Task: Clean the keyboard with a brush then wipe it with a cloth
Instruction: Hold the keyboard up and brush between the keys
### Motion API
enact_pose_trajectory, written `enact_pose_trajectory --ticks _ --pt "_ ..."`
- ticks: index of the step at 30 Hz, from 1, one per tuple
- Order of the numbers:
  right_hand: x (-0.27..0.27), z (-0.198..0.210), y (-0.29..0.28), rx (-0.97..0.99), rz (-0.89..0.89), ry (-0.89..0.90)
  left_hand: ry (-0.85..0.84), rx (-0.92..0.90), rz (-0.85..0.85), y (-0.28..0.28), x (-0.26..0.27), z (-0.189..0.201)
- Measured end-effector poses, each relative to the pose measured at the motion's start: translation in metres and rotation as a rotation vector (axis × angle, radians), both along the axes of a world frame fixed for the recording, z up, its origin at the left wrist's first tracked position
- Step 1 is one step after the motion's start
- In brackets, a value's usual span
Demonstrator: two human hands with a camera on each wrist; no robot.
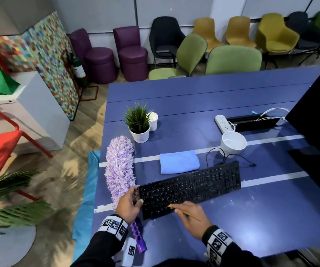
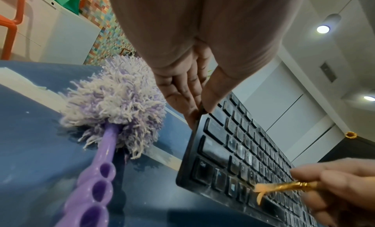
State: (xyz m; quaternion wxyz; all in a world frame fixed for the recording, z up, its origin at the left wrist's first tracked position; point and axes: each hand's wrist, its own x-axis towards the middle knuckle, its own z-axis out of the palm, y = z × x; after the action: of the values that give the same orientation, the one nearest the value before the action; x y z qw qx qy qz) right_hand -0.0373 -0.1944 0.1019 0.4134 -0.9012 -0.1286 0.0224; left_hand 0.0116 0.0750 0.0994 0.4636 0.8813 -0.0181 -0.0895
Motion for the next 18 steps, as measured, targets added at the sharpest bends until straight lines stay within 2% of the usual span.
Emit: enact_pose_trajectory --ticks 2,5,8,12,15,18 --pt "0.002 0.007 0.005 -0.009 -0.011 -0.017 0.004 -0.005 -0.006 0.001 0.000 -0.001" --pt "0.011 0.016 -0.002 0.055 -0.157 -0.047 0.005 -0.001 0.007 0.001 -0.003 -0.002" --pt "0.017 0.018 -0.005 0.028 -0.071 0.029 0.004 0.017 0.006 0.001 -0.005 -0.003" --pt "0.021 0.021 -0.005 0.093 -0.109 0.029 0.012 0.022 0.004 0.001 -0.008 -0.005" --pt "0.016 0.016 -0.003 0.032 -0.008 0.183 0.020 0.027 0.010 0.003 -0.006 -0.008" --pt "0.009 0.006 0.000 0.067 -0.038 0.100 -0.009 0.021 0.010 0.001 -0.003 -0.005"
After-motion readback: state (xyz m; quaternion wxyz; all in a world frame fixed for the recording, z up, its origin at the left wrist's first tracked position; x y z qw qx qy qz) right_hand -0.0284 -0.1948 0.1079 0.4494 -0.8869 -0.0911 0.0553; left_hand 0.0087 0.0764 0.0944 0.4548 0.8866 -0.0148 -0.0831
